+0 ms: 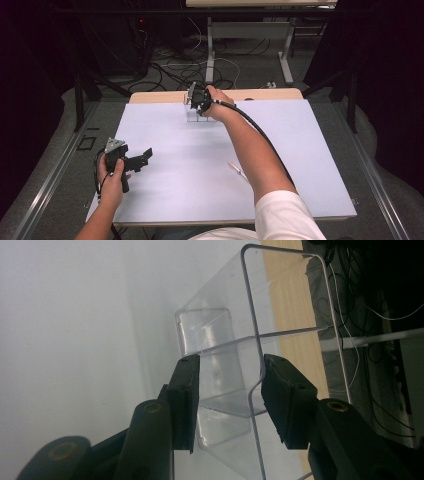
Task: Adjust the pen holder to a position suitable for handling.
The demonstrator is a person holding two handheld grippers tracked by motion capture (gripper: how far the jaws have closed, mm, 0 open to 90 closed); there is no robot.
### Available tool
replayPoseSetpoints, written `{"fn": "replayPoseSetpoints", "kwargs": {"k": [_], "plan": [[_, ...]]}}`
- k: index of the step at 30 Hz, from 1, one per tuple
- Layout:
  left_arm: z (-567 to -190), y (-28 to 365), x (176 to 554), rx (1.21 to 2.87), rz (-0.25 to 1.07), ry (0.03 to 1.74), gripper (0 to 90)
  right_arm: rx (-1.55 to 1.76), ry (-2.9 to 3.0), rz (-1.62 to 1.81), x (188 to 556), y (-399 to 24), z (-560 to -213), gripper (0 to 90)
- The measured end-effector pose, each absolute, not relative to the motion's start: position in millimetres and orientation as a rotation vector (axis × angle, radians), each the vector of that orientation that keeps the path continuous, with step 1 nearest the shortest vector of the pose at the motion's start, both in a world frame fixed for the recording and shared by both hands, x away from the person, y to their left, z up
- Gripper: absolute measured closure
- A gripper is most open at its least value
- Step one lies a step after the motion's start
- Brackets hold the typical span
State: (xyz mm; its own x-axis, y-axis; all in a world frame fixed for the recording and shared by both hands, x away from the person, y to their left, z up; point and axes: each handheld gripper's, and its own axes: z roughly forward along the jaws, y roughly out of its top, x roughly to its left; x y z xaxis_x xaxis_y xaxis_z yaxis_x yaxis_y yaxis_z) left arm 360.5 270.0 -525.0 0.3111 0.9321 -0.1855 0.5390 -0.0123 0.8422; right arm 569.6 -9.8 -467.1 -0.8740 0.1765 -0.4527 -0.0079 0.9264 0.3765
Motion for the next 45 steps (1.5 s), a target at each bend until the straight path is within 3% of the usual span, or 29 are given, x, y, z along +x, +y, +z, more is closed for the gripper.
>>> {"fn": "replayPoseSetpoints", "kwargs": {"k": [17,45], "plan": [[-526,271,361,1.674,0.543,1.351,0.0,0.154,2.602,0.533,567,-13,-462,86.2],[-528,269,362,1.695,0.544,1.347,0.0,0.061,2.610,0.519,545,-22,-453,88.3]]}}
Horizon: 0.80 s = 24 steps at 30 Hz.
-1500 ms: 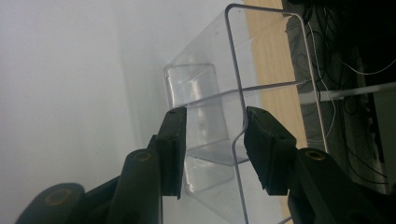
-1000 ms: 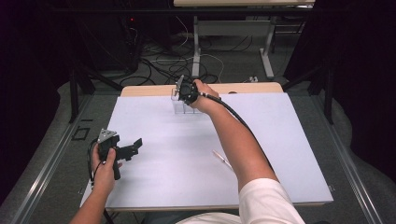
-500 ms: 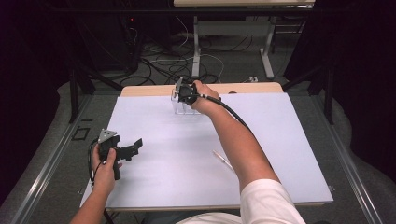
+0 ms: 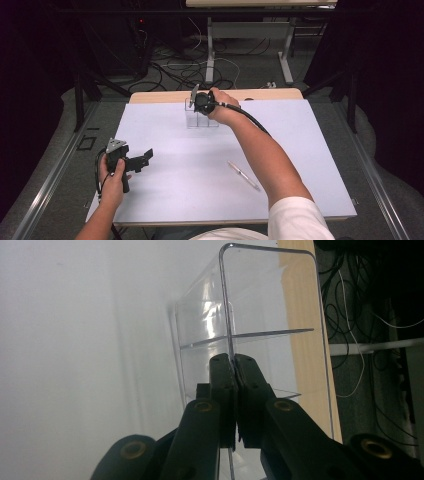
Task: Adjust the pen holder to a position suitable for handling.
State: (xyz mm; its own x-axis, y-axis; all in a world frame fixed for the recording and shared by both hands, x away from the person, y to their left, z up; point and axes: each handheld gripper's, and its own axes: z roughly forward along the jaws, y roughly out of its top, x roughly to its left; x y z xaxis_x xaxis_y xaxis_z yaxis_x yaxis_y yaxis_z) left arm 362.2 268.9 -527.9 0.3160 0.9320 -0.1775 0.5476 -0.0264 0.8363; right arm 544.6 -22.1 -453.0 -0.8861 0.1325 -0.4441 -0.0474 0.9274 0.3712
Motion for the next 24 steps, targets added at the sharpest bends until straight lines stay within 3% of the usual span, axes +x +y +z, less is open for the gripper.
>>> {"fn": "replayPoseSetpoints", "kwargs": {"k": [24], "plan": [[-530,266,363,1.705,0.551,1.355,0.0,0.086,2.669,0.494,505,-66,-439,88.4]]}}
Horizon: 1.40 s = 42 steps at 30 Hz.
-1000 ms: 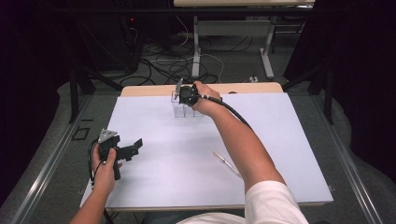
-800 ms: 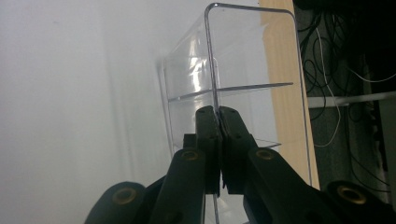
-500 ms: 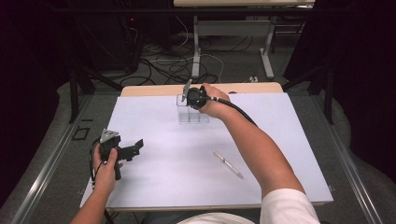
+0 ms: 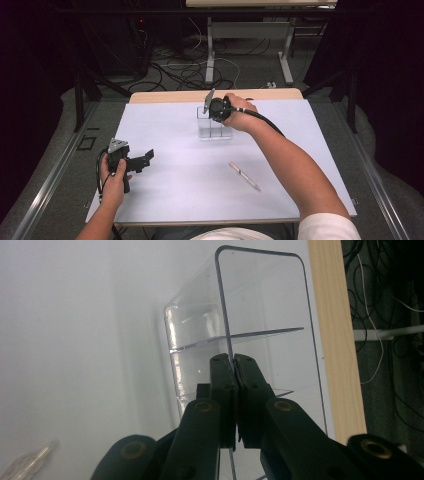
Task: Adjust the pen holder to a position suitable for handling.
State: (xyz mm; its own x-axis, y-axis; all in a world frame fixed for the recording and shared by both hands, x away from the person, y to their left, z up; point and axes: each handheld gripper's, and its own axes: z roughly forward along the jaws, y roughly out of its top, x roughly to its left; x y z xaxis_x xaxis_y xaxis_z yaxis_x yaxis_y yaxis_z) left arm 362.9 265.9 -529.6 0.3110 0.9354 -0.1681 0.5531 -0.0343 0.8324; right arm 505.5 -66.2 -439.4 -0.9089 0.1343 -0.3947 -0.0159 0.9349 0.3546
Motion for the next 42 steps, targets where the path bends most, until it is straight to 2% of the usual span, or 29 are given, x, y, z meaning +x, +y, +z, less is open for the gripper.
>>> {"fn": "replayPoseSetpoints", "kwargs": {"k": [11,37,42], "plan": [[-530,263,363,1.717,0.553,1.354,0.0,0.102,2.728,0.465,484,-72,-444,88.7],[-531,262,364,1.735,0.561,1.347,0.0,0.063,2.748,0.537,483,-78,-449,88.4],[-532,262,364,1.738,0.562,1.345,0.0,0.125,2.745,0.564,482,-83,-450,82.2]]}}
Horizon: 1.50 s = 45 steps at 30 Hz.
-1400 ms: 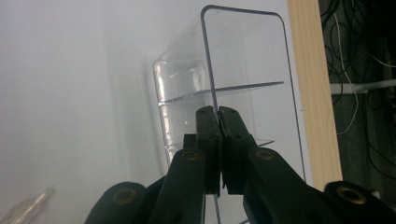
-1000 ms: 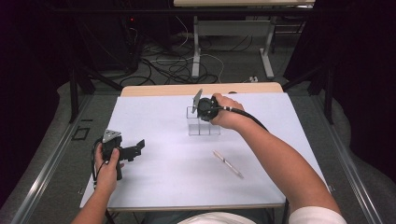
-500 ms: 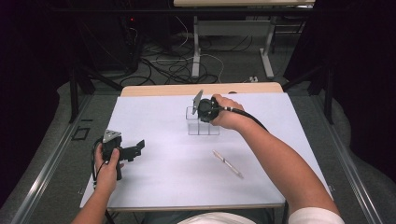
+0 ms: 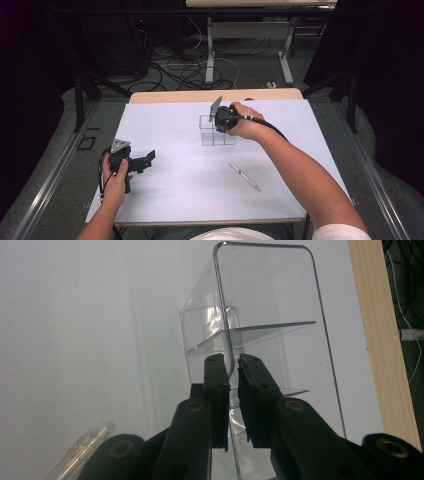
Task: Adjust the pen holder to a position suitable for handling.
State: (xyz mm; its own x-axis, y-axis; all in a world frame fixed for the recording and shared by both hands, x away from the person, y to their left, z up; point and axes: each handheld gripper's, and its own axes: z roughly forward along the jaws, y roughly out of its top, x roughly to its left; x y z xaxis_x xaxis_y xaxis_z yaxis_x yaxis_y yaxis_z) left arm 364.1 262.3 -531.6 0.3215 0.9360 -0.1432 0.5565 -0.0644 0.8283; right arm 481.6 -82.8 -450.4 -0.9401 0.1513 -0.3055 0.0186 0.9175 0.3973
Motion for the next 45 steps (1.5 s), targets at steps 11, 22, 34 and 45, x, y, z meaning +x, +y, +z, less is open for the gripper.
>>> {"fn": "replayPoseSetpoints", "kwargs": {"k": [11,22,34,45], "plan": [[-532,261,364,1.745,0.558,1.345,0.0,0.268,2.707,0.662,474,-101,-452,71.5],[-531,261,364,1.740,0.553,1.337,0.0,0.415,2.706,0.760,457,-114,-450,58.2],[-525,257,362,1.743,0.505,1.325,0.0,0.696,2.686,0.795,434,-134,-445,40.4],[-513,243,358,1.812,0.419,1.305,0.0,0.927,2.596,0.842,407,-160,-466,17.6]]}}
